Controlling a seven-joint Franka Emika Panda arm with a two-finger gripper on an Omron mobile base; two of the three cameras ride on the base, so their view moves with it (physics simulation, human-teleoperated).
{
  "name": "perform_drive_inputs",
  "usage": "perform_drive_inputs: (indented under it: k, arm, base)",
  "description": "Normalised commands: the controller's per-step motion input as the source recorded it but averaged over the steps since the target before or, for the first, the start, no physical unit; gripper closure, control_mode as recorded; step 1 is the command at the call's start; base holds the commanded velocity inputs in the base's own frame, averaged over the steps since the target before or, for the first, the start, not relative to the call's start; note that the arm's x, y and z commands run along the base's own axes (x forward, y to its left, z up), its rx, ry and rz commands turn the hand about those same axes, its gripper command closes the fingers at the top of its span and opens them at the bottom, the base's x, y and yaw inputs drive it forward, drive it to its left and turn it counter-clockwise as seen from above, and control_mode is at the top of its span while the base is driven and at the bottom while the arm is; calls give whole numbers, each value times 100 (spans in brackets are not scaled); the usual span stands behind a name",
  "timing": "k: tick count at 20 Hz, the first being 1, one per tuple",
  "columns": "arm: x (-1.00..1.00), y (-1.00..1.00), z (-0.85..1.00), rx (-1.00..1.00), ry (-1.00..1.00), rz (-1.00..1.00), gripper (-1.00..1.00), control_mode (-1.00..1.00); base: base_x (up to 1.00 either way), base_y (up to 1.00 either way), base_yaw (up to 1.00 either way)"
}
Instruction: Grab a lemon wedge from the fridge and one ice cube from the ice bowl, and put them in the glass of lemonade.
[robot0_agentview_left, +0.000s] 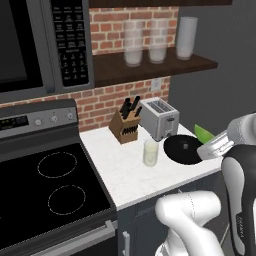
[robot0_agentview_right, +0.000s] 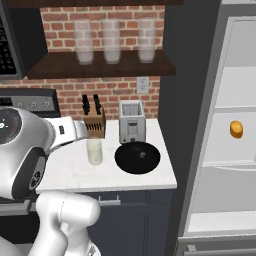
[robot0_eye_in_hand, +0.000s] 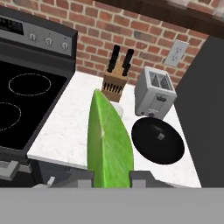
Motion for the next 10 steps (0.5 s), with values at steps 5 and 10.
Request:
perform_drive_inputs:
  k: [5,10]
  arm:
    - [0,0,0,0,0,0,100,-100]
    - [0,0,0,0,0,0,100,-100]
  base:
    - [0,0,0]
    - [0,0,0]
